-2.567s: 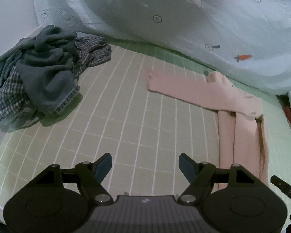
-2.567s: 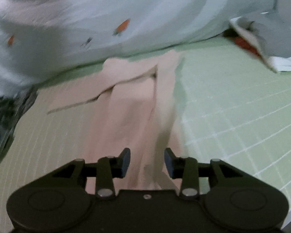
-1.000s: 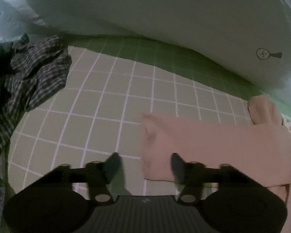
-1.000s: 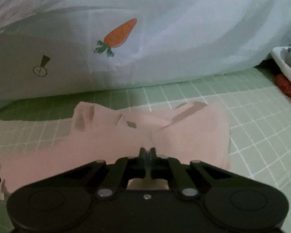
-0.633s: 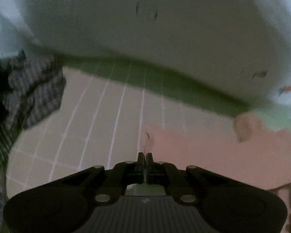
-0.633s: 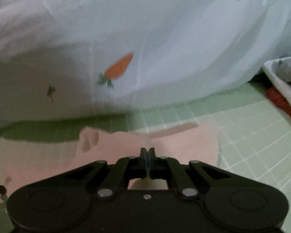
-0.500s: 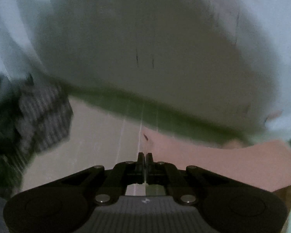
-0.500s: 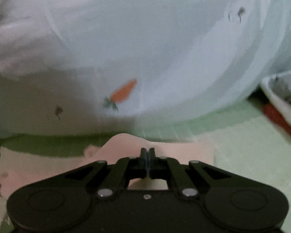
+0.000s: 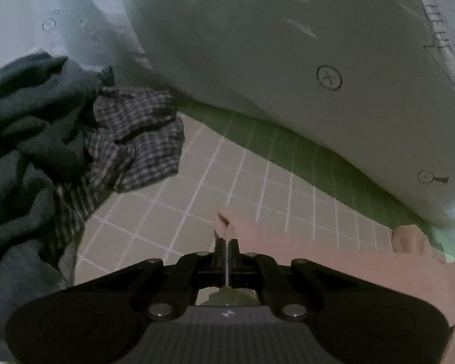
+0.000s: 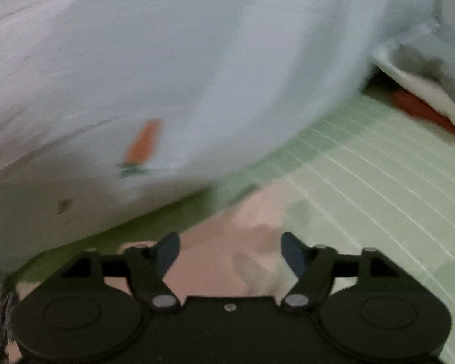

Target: Fold clothes

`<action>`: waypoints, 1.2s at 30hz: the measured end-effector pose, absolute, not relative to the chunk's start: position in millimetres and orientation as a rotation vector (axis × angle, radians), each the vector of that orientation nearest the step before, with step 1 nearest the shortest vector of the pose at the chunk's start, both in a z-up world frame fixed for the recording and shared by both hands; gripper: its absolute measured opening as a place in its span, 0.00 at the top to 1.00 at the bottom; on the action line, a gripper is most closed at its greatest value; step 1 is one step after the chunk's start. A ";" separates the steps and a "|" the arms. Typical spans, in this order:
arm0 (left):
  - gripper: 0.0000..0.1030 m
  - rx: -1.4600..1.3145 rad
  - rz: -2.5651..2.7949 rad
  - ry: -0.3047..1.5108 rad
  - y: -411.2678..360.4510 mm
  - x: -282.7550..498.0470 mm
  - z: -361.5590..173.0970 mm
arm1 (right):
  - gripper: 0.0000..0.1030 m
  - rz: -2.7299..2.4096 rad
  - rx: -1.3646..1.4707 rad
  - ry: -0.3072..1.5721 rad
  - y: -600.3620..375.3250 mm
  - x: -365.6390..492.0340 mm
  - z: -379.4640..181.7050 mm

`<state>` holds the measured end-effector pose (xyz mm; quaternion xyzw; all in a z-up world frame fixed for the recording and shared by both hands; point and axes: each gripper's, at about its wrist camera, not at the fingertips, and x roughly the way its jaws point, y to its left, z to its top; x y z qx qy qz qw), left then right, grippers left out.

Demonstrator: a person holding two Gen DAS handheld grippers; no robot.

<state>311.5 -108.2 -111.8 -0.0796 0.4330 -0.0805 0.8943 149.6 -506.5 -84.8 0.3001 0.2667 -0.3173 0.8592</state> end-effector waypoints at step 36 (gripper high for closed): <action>0.92 0.038 -0.605 0.905 -235.5 154.7 -63.3 | 0.36 -0.714 0.477 0.683 -460.8 -23.8 -90.0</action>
